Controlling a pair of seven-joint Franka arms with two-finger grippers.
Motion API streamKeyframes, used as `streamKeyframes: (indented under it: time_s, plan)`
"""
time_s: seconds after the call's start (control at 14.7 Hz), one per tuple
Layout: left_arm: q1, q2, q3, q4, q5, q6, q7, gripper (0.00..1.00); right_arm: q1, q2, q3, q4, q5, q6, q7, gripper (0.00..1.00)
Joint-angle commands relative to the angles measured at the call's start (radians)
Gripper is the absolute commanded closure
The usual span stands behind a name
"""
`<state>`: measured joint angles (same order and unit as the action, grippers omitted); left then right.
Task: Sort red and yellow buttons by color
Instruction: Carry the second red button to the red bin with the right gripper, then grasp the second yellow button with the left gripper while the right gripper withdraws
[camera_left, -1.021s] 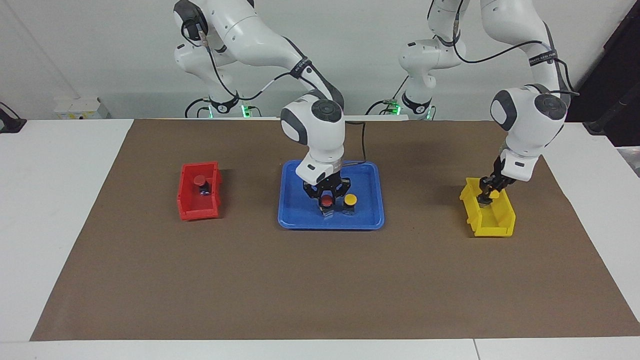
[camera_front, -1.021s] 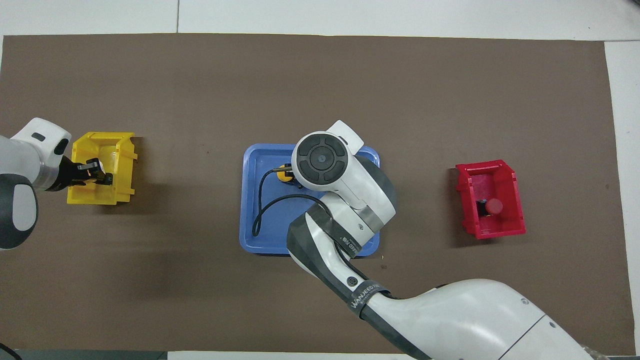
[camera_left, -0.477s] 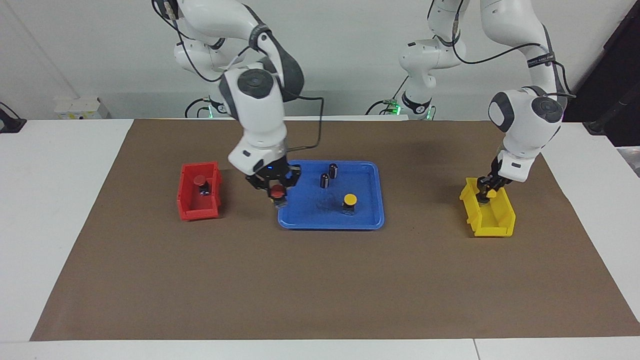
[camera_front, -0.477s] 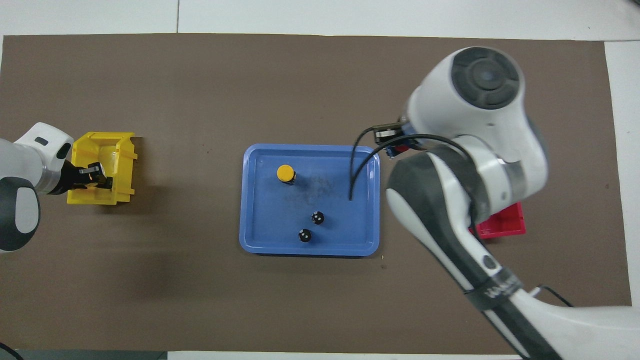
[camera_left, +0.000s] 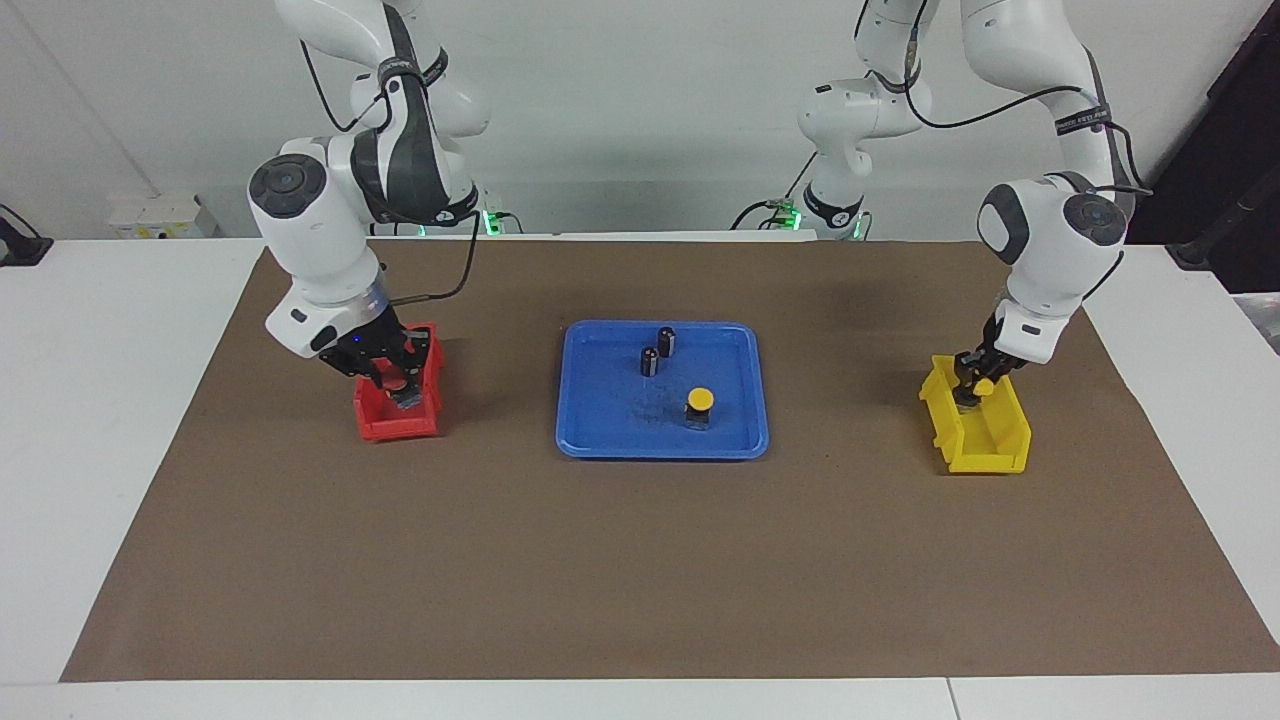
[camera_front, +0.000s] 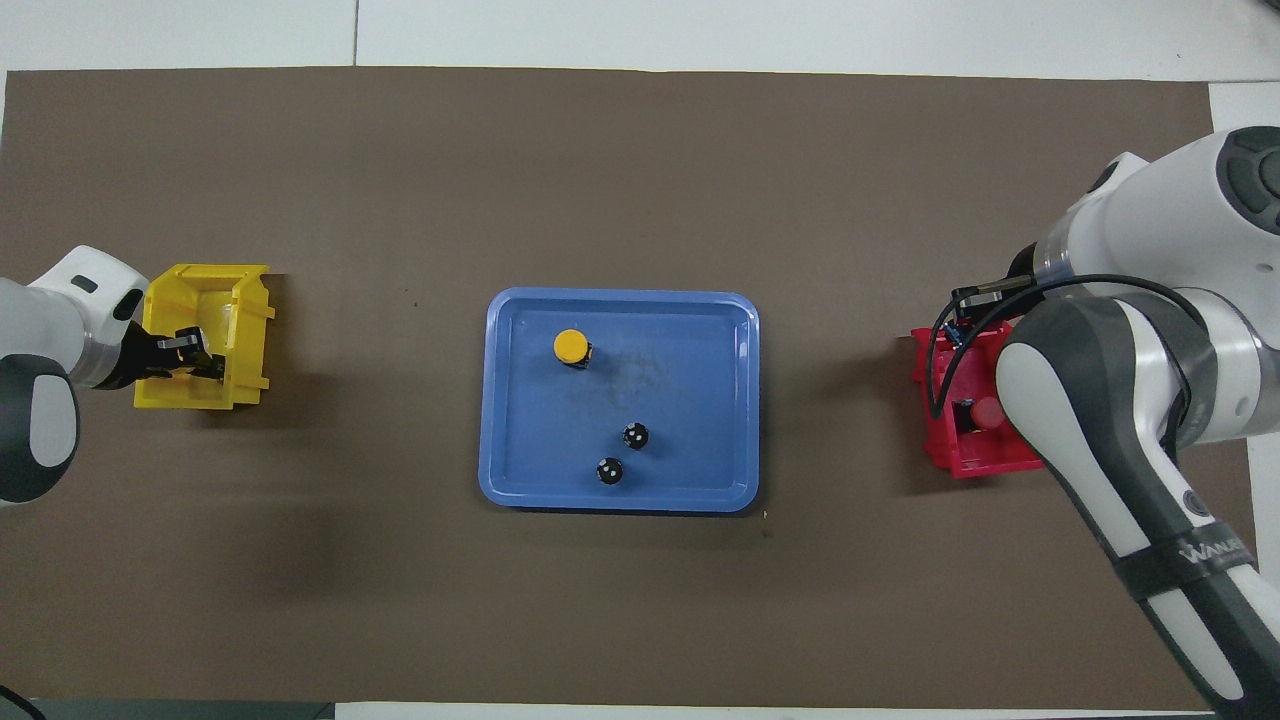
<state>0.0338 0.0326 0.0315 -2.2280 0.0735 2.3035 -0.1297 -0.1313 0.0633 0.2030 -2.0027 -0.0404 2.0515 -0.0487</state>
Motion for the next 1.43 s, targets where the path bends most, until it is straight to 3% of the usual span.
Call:
streamKeyframes:
  time_s: [0.0,0.34,0.54,0.61,0.82,0.89,0.95,1.02,1.16,1.36]
  plan:
    - [-0.002,-0.013,0.002,-0.012,0.026,0.019,0.021,0.45,-0.043,-0.080,0.015,-0.152,0.019,0.123,-0.072,0.79]
    - [-0.011,-0.008,0.004,0.040,0.026,-0.028,0.015,0.33,-0.053,-0.086,0.015,-0.223,0.019,0.200,-0.076,0.79]
    - [-0.020,-0.003,-0.010,0.204,0.026,-0.232,0.019,0.03,-0.065,-0.083,0.015,-0.281,0.019,0.275,-0.072,0.79]
    - [-0.063,-0.005,-0.008,0.240,0.026,-0.263,0.018,0.00,-0.062,-0.079,0.015,-0.281,0.019,0.282,-0.065,0.79]
    - [-0.115,-0.037,-0.016,0.275,-0.004,-0.253,0.006,0.00,-0.067,-0.069,0.015,-0.304,0.019,0.328,-0.062,0.77]
    - [-0.150,-0.052,-0.034,0.275,-0.027,-0.251,-0.028,0.00,-0.067,-0.066,0.015,-0.315,0.019,0.351,-0.062,0.71]
    - [-0.210,-0.050,-0.047,0.274,-0.028,-0.233,-0.072,0.00,-0.067,-0.066,0.015,-0.315,0.019,0.348,-0.060,0.56]
    - [-0.300,-0.037,-0.047,0.271,-0.021,-0.204,-0.182,0.00,-0.065,-0.066,0.015,-0.317,0.019,0.348,-0.060,0.49]
    - [-0.406,0.041,-0.051,0.319,-0.005,-0.156,-0.336,0.00,-0.067,-0.066,0.013,-0.306,0.019,0.337,-0.075,0.46]
    - [-0.524,0.133,-0.054,0.340,-0.014,-0.135,-0.382,0.02,-0.079,-0.034,0.013,-0.162,0.017,0.167,-0.117,0.46]
